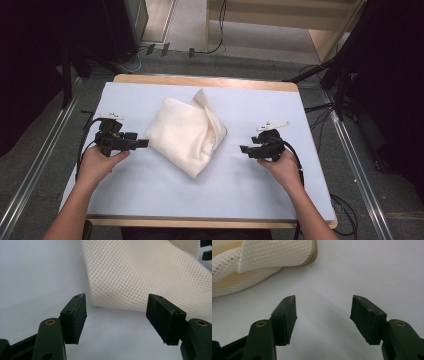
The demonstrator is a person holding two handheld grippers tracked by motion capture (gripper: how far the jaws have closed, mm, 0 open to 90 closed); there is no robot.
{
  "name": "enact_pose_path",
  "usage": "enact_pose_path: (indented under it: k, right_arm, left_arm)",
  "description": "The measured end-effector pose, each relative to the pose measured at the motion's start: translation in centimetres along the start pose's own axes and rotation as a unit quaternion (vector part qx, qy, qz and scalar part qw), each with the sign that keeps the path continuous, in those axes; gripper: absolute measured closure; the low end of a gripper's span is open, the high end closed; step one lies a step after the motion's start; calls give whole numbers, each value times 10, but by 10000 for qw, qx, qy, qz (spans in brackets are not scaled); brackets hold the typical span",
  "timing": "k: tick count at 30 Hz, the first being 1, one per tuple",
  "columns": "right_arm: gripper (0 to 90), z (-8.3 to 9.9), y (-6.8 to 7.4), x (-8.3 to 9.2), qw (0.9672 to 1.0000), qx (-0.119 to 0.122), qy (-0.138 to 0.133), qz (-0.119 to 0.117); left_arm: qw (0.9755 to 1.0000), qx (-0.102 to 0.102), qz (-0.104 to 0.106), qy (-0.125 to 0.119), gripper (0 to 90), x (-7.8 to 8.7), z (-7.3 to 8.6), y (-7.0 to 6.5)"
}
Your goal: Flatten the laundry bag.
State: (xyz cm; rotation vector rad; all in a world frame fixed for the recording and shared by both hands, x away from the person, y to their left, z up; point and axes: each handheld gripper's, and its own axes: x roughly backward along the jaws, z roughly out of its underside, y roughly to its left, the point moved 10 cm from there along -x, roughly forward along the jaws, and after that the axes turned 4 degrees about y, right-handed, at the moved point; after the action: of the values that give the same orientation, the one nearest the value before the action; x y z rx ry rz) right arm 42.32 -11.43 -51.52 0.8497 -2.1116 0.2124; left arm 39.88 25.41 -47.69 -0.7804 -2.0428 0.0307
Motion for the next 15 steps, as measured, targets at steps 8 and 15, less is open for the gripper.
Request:
enact_pose_path:
  k: [8, 15]
  right_arm:
    - [436, -5, 6, -2, 10000, -15, 44, -63]
    - [453, -13, 14, -2, 9999, 22, 26, -159]
  left_arm:
    - [9999, 33, -110, 28, 335, 2, 6, 4]
    - [9998, -2, -212, 53, 337, -4, 2, 11]
